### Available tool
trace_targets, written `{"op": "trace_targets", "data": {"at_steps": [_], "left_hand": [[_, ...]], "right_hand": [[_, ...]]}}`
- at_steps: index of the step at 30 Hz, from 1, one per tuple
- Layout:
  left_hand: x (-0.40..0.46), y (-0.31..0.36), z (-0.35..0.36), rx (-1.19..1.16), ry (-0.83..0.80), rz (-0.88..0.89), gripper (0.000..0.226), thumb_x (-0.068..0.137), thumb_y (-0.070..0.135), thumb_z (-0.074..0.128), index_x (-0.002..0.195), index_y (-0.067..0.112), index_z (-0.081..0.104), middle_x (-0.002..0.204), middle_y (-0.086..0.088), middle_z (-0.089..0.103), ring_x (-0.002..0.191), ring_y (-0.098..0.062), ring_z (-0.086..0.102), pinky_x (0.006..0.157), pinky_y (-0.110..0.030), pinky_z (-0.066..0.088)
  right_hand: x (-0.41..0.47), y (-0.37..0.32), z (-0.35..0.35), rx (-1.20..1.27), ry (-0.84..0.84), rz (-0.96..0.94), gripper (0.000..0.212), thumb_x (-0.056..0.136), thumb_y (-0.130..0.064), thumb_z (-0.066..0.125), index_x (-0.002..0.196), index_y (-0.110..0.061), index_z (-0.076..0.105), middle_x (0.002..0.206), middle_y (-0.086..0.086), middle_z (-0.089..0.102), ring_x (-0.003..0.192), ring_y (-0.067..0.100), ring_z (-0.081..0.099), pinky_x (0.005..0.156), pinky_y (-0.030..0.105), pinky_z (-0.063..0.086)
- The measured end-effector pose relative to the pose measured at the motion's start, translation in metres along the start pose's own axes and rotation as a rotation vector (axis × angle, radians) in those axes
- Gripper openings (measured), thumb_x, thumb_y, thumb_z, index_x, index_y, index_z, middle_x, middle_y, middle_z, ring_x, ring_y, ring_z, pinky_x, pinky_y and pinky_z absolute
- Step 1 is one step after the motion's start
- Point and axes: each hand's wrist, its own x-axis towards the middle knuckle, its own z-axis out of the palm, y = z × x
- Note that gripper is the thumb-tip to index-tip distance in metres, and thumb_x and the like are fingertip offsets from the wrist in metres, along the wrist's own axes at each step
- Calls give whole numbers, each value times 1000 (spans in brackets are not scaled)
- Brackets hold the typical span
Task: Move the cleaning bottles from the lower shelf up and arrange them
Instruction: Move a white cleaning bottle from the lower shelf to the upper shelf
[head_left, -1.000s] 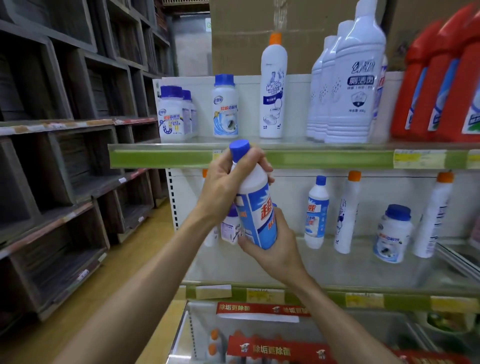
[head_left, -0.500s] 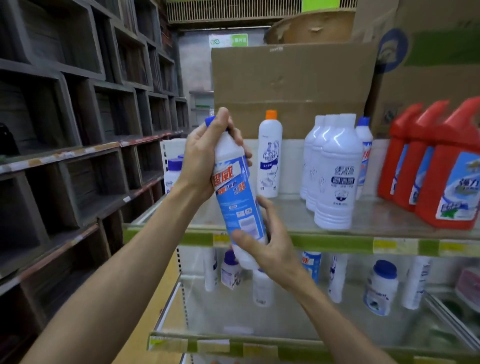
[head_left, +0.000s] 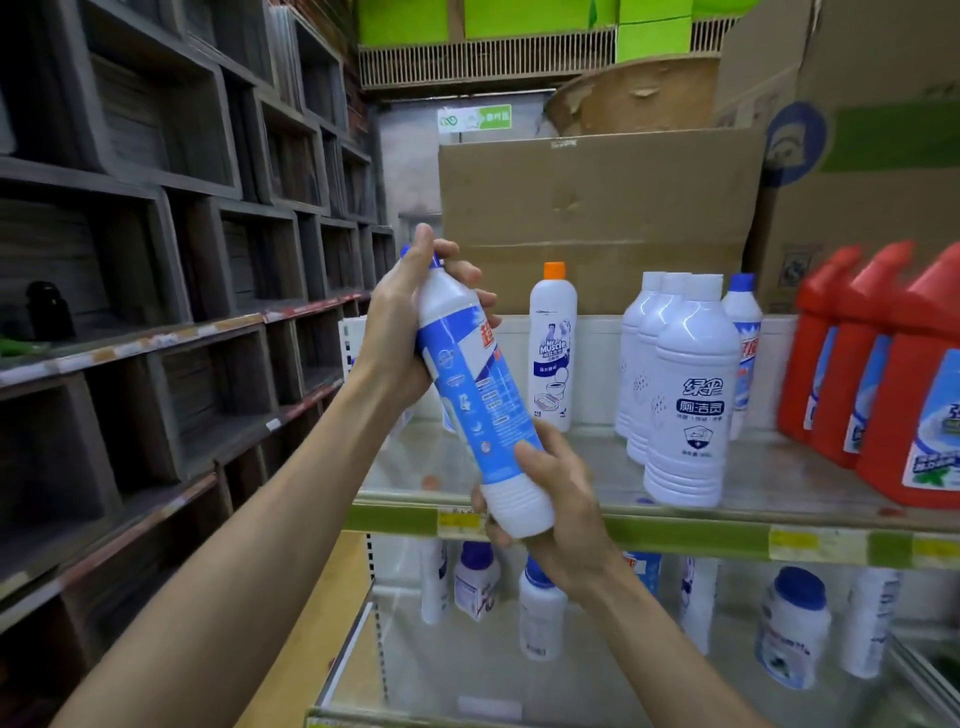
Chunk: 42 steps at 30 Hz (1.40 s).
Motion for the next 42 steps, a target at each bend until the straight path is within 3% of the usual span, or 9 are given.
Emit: {"op": "trace_targets", "data": {"at_steps": [5, 10, 13, 17, 21, 25, 30, 33, 42], "left_hand": [[-2, -8, -7, -94, -43, -45, 40, 102, 49, 45, 84, 16, 56, 69, -2, 56, 61, -24, 62, 63, -37, 57], [3, -19, -8, 67, 55, -40, 38, 102, 46, 50, 81, 14, 54, 64, -3, 58, 55, -25, 63, 61, -38, 55], [3, -27, -11, 89, 115, -44, 37, 101, 46, 52, 82, 14, 53, 64, -3, 58, 53, -26, 63, 62, -39, 54], [1, -36, -7, 99, 125, -89, 37, 101, 44, 53, 79, 14, 52, 65, -4, 57, 53, -27, 61, 63, -38, 51], [-3, -43, 5, 133, 56, -109, 36, 102, 42, 53, 80, 14, 52, 63, -4, 60, 59, -30, 61, 62, -39, 52], [-5, -46, 26, 168, -50, -111, 33, 102, 41, 54, 86, 13, 52, 66, -5, 64, 59, -29, 64, 59, -34, 56], [-4, -52, 59, 211, -132, -56, 31, 102, 42, 53, 90, 13, 55, 72, -8, 66, 62, -30, 69, 74, -45, 54], [-6, -58, 83, 149, -167, -38, 35, 100, 47, 50, 93, 13, 56, 73, -7, 65, 64, -30, 68, 71, -45, 56], [-18, -92, 167, 202, -39, 64, 38, 107, 39, 41, 94, 7, 56, 70, -6, 61, 61, -31, 65, 66, -41, 55]], "right_hand": [[2, 2, -6, 185, -230, 281, 64, 85, -56, 68, 130, -11, 65, 112, 17, 69, 73, 23, 68, 49, 28, 54], [3, -1, -3, -271, -38, 113, 73, 80, -65, 71, 124, -8, 63, 104, 15, 75, 77, 24, 73, 60, 33, 59], [-5, -2, 2, -551, 56, -5, 61, 79, -57, 76, 128, -26, 56, 109, -5, 77, 95, 14, 75, 75, 23, 58], [-14, 2, 9, -659, 146, -73, 62, 70, -54, 82, 123, -36, 55, 108, -16, 73, 97, 7, 73, 75, 20, 57], [-26, 7, 5, -611, 212, -132, 52, 75, -38, 83, 121, -32, 59, 105, -14, 76, 93, 6, 74, 74, 18, 56], [-36, -3, -8, -579, 288, -150, 44, 71, -38, 83, 112, -34, 68, 102, -6, 77, 89, 9, 73, 74, 22, 56], [-45, -34, -31, -539, 214, -113, 32, 70, -39, 81, 101, -43, 73, 100, -2, 78, 88, 14, 74, 75, 27, 59], [-54, -56, -48, -523, 173, -88, 33, 69, -41, 81, 102, -41, 73, 101, 3, 77, 89, 22, 74, 76, 36, 61], [-89, -113, -116, -530, 82, -22, 35, 73, -41, 80, 107, -37, 70, 105, 8, 76, 93, 30, 74, 76, 43, 63]]}}
